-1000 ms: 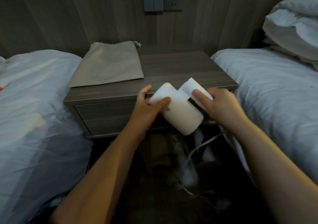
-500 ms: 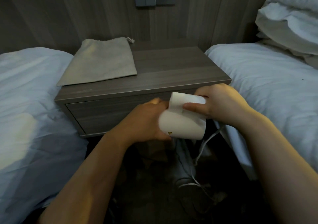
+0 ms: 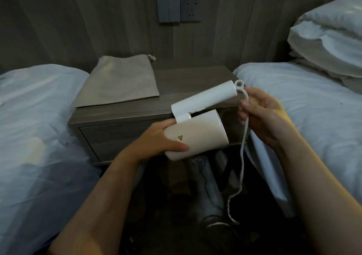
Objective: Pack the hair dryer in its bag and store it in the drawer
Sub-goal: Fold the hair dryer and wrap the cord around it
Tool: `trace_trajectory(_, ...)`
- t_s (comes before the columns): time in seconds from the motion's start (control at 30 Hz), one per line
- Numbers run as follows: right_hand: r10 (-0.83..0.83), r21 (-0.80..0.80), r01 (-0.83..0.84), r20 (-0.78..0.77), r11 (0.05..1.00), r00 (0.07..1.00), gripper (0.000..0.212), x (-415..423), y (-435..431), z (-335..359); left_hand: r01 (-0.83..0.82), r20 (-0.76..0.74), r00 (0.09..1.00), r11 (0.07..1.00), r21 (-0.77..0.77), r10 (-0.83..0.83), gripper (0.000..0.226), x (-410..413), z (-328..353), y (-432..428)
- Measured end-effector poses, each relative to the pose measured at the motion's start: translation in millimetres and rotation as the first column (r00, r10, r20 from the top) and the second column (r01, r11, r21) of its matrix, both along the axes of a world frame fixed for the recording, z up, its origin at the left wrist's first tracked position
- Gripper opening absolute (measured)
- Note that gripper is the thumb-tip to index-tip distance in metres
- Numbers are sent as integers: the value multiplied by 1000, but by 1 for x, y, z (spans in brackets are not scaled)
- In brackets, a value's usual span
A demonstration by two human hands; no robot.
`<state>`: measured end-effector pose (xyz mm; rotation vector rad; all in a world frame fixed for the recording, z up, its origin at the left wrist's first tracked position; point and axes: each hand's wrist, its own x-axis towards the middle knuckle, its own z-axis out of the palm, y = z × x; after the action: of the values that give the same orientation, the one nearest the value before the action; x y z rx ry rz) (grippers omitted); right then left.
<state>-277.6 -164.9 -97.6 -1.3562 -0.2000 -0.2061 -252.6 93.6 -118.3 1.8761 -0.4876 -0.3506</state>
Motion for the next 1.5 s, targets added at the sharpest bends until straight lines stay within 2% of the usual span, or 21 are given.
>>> trace_trajectory(0.1, -38, 29, 39, -28, 999, 999, 16, 4, 7, -7, 0, -198, 979, 977, -212, -43, 58, 3, -4, -5)
trace_trajectory(0.13, -82, -23, 81, -30, 996, 996, 18, 6, 11, -10, -13, -260, 964, 959, -283, -64, 58, 4, -3, -9)
trace_trajectory(0.2, -219, -270, 217, 23, 938, 975, 26, 9, 20, -18, -78, -363, 928, 912, -402, -81, 56, 6, 4, -17)
trace_trajectory(0.27, -323, -487, 335, 111, 807, 940, 30, 13, 31, -24, -145, -413, 907, 862, -485, -79, 50, 7, 13, -22)
trace_trajectory(0.37, -348, -654, 388, 197, 649, 916, 25, 20, 49, -24, -192, -411, 910, 837, -512, -42, 48, 12, 33, -27)
trace_trajectory(0.47, -310, -776, 337, 192, 533, 931, 23, 26, 62, -16, -303, -363, 920, 856, -419, 148, 43, 19, 46, -31)
trace_trajectory(0.53, -276, -903, 275, 186, 330, 943, 22, 25, 67, -9, -371, -350, 907, 840, -396, 236, 31, 22, 48, -32)
trace_trajectory(0.6, -226, -978, 177, 150, 106, 963, 30, 20, 73, -6, -436, -313, 889, 824, -362, 333, 37, 24, 48, -30)
trace_trajectory(0.67, -123, -996, 90, 87, 20, 989, 41, 12, 80, -5, -503, -225, 863, 806, -313, 452, 43, 26, 47, -27)
trace_trajectory(0.77, 28, -997, -6, -4, 77, 1000, 46, -1, 86, 3, -554, -92, 828, 782, -285, 553, 46, 27, 44, -21)
trace_trajectory(0.83, 82, -993, 1, 11, 120, 997, 45, -6, 81, 9, -560, -12, 817, 789, -251, 576, 46, 25, 43, -17)
trace_trajectory(0.93, 157, -962, -6, 38, 271, 987, 44, -10, 67, 18, -567, 101, 803, 804, -178, 588, 51, 21, 44, -16)
trace_trajectory(1.0, 237, -889, -169, -71, 425, 969, 54, -14, 60, 20, -578, 180, 783, 803, -143, 596, 55, 18, 45, -17)
trace_trajectory(1.07, 378, -687, -438, -249, 580, 892, 67, -17, 51, 18, -584, 252, 767, 805, -108, 590, 61, 16, 44, -18)
trace_trajectory(1.13, 470, -488, -571, -324, 660, 821, 65, -18, 40, 15, -584, 319, 755, 808, -71, 574, 66, 13, 43, -19)
trace_trajectory(1.17, 451, -498, -555, -323, 666, 832, 58, -19, 36, 15, -585, 346, 749, 809, -55, 565, 67, 12, 41, -20)
trace_trajectory(1.23, 322, -693, -415, -270, 590, 908, 41, -22, 34, 20, -593, 412, 731, 805, -12, 544, 69, 8, 39, -23)
trace_trajectory(1.3, 216, -870, -254, -176, 423, 960, 30, -27, 39, 28, -603, 506, 708, 794, 71, 493, 71, 4, 37, -28)
trace_trajectory(1.4, 131, -981, -24, 1, 194, 991, 28, -33, 46, 32, -584, 597, 707, 789, 191, 379, 71, 0, 35, -33)
trace_trajectory(1.43, 106, -986, 39, 56, 161, 993, 28, -36, 47, 34, -560, 602, 723, 798, 223, 339, 72, -1, 35, -33)
trace_trajectory(1.5, 81, -967, 145, 165, 211, 983, 26, -40, 46, 40, -480, 596, 766, 831, 281, 241, 74, -2, 36, -32)
